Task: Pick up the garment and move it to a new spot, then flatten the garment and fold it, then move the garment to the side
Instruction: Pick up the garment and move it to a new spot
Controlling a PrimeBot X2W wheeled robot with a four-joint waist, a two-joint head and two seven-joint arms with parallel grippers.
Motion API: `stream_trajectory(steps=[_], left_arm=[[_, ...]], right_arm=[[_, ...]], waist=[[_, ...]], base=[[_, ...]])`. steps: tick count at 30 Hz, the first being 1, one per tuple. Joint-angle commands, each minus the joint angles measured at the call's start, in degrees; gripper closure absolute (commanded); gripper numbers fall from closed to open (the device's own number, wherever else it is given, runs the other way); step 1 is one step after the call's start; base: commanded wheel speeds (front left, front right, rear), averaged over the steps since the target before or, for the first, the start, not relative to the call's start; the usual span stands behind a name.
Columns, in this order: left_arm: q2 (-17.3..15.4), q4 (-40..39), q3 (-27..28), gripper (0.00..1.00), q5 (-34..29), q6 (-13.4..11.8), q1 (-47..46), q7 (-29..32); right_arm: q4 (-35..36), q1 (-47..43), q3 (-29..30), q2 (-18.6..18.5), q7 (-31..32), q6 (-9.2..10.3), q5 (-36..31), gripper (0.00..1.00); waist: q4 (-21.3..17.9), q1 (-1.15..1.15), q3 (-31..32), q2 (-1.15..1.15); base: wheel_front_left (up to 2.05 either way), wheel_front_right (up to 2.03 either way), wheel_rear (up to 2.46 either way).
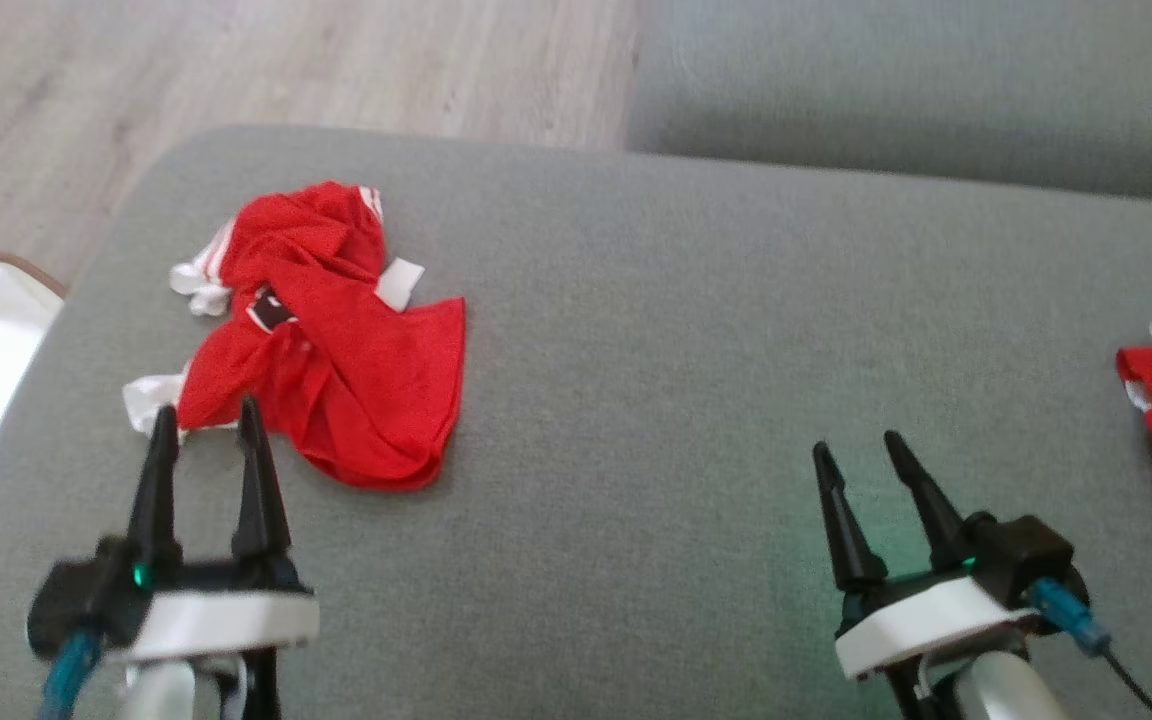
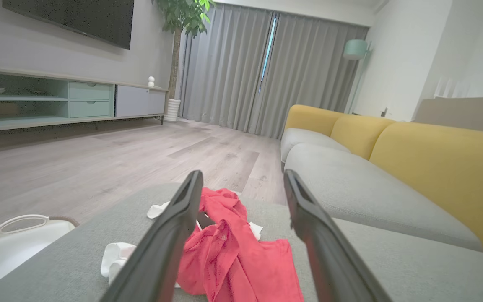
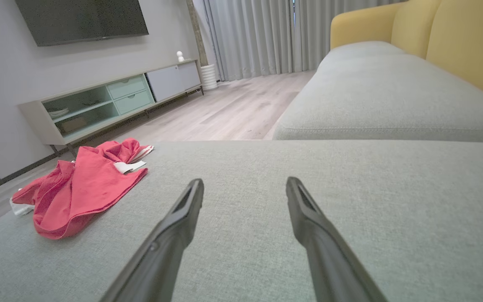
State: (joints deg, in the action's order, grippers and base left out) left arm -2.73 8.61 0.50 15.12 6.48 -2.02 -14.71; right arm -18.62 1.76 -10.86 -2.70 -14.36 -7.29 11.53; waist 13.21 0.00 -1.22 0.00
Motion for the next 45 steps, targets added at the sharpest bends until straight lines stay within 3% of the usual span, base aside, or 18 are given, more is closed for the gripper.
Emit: stream_trajectory(steps=[1, 7, 12, 17, 25, 32, 33, 34, 35, 39, 45], left_arm=[[-1.0, -0.7, 2.4, 0.00, -1.1, 0.4, -6.0, -0.3], [-8.2, 9.5, 1.3, 0.00, -2.7, 0.8, -19.6, 2.4], [-14.8, 19.0, -3.1, 0.00, -2.2, 1.0, -32.7, 12.0], [-19.0, 27.5, -10.1, 0.00, 4.1, 1.0, -41.7, 23.3], [-22.5, 36.5, -18.6, 0.00, 13.4, 1.0, -45.6, 37.9], [-23.2, 39.4, -23.5, 0.00, 22.3, 1.0, -44.3, 47.2], [-23.3, 39.3, -23.8, 0.17, 23.7, 1.0, -43.9, 48.0], [-23.4, 39.2, -23.7, 0.74, 25.0, 1.0, -43.8, 48.0], [-23.5, 39.1, -23.5, 1.00, 26.3, 1.0, -43.6, 47.8], [-23.2, 37.9, -22.6, 1.00, 29.6, 1.0, -43.4, 43.7], [-19.3, 33.4, -21.1, 1.00, 35.2, 1.0, -42.8, 36.5]], right_arm=[[2.4, 3.3, -0.4, -0.2, -0.6, -0.20, -0.8, 0.00], [4.1, 5.6, 2.6, -0.2, -0.6, -0.20, -2.9, 0.00], [6.0, 7.8, 5.1, -0.2, -0.6, -0.20, -4.4, 0.00], [7.8, 9.7, 6.8, -0.2, -0.6, -0.20, -5.1, 0.00], [9.7, 11.8, 7.3, -0.2, -0.6, -0.20, -5.1, 0.00], [10.2, 11.7, 7.4, -0.2, -0.6, -0.20, -4.9, 0.00], [10.2, 11.7, 7.4, -0.2, -0.6, -0.20, -4.9, 0.00], [10.2, 11.7, 7.4, -0.2, -0.6, -0.20, -4.8, 0.00], [10.1, 11.7, 7.4, -0.2, -0.6, -0.20, -4.8, 0.00], [9.8, 11.5, 7.1, -0.2, -0.6, -0.20, -4.5, 0.00], [8.9, 11.0, 6.4, -0.2, -0.6, -0.20, -3.8, 0.00]], waist=[[-1.1, 0.00, -2.4, 0.00], [-3.0, 0.00, -8.1, 0.00], [-4.7, 0.00, -13.1, 0.00], [-6.6, 0.00, -17.1, 0.00], [-9.3, 0.00, -20.7, 0.00], [-11.1, 0.00, -21.1, 0.00], [-11.3, 0.00, -21.0, 0.00], [-11.4, 0.00, -20.8, 0.00], [-11.5, 0.00, -20.6, 0.00], [-12.0, 0.00, -19.1, 0.00], [-12.8, 0.00, -15.9, 0.00]], base=[[0.00, 0.00, 0.00], [0.00, 0.00, 0.00], [0.00, 0.00, 0.00], [0.00, 0.00, 0.00], [0.00, 0.00, 0.00], [0.00, 0.00, 0.00], [0.00, 0.00, 0.00], [0.00, 0.00, 0.00], [0.00, 0.00, 0.00], [0.00, 0.00, 0.00], [0.00, 0.00, 0.00]])
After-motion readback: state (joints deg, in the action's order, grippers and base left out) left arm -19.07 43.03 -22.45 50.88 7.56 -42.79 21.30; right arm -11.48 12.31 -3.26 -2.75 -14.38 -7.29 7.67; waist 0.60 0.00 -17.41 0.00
